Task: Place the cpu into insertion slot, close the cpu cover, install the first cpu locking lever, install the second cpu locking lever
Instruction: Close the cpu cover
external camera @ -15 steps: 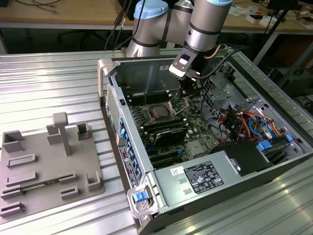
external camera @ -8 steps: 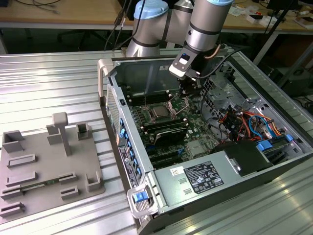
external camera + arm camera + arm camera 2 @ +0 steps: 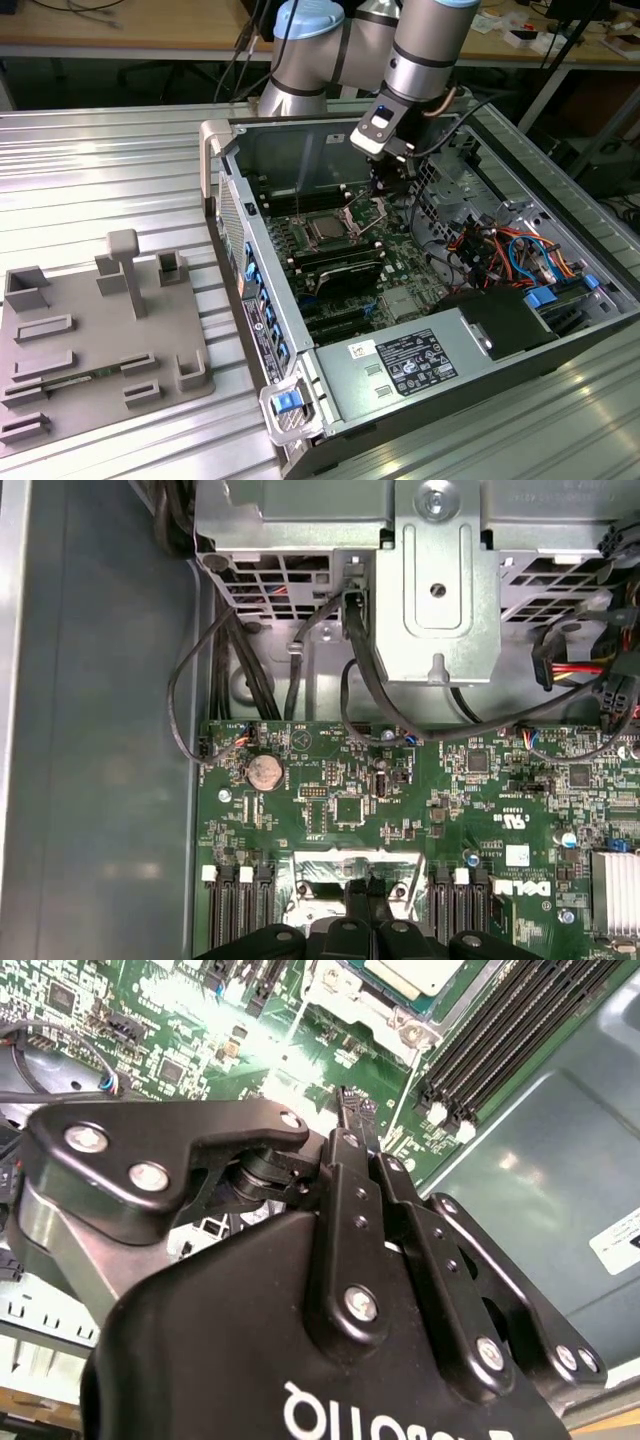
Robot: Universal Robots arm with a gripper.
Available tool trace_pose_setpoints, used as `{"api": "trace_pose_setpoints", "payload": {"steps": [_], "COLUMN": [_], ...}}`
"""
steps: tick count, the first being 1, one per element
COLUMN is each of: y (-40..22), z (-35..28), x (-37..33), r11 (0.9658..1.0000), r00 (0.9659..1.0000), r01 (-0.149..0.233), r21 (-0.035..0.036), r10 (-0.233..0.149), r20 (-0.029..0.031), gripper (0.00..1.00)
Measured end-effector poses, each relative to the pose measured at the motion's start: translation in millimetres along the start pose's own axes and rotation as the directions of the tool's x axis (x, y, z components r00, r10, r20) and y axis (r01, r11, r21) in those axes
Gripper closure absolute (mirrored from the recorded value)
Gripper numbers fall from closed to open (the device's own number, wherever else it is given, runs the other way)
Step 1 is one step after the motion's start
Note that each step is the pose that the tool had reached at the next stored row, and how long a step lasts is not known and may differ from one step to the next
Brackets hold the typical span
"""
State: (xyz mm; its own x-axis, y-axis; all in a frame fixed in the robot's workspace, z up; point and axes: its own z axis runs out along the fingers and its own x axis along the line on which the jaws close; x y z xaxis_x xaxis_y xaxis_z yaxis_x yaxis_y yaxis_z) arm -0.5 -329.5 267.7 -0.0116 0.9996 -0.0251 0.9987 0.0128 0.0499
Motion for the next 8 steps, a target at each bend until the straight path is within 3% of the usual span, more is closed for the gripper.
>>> {"api": "trace_pose_setpoints", "payload": {"steps": [4,8], "y": [5.4,14.7], "z": [0.1,0.6], "x": [-0.1,-0.1], "r11": [1.0,1.0], "r00": [1.0,1.0], "r01": [0.0,0.0], "r21": [0.0003,0.0003], "r10": [0.0,0.0], "r20": [0.0002,0.0004], "gripper": [0.89,0.89]}}
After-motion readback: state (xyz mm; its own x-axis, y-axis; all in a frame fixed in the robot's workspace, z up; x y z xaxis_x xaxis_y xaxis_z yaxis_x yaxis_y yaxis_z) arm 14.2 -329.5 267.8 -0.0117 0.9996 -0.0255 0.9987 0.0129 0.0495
